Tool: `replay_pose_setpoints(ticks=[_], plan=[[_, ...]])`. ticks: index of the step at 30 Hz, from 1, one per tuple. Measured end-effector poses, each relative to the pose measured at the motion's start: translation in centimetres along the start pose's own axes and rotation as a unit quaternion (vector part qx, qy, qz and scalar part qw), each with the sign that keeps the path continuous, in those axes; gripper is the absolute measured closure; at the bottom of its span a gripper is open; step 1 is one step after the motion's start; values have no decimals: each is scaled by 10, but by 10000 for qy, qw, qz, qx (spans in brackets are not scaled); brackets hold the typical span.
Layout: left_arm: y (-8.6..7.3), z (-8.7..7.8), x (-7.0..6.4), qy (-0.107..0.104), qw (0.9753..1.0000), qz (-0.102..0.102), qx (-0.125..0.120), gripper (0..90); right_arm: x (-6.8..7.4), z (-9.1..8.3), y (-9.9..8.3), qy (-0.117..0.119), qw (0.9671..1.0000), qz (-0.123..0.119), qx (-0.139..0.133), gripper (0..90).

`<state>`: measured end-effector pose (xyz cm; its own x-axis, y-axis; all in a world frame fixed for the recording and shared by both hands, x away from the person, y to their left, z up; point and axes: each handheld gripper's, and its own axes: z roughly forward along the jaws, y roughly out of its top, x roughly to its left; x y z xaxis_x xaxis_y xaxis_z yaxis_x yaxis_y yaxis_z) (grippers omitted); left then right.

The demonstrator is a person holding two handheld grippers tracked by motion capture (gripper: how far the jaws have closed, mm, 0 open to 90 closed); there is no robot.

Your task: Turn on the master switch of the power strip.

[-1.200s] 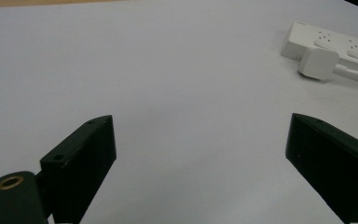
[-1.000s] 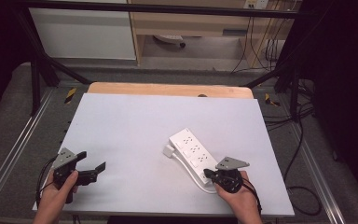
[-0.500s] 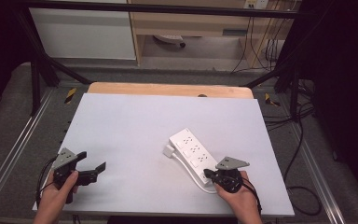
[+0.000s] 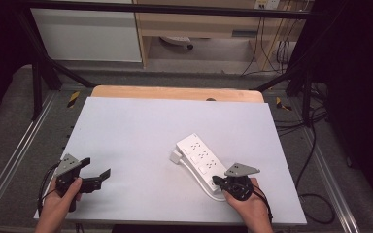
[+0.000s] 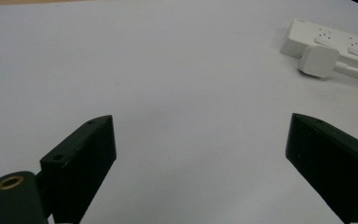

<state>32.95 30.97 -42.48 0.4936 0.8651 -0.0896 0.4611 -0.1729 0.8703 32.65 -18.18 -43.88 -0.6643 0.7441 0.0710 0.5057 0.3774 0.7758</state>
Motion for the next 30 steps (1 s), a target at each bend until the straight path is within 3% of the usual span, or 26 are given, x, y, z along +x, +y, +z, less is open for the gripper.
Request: replay_pose_setpoints(ticks=[30], plan=[[0, -1, 0, 14, 10000, -34, -34, 84, -2, -2, 0, -16, 9999, -92, -109, 900]])
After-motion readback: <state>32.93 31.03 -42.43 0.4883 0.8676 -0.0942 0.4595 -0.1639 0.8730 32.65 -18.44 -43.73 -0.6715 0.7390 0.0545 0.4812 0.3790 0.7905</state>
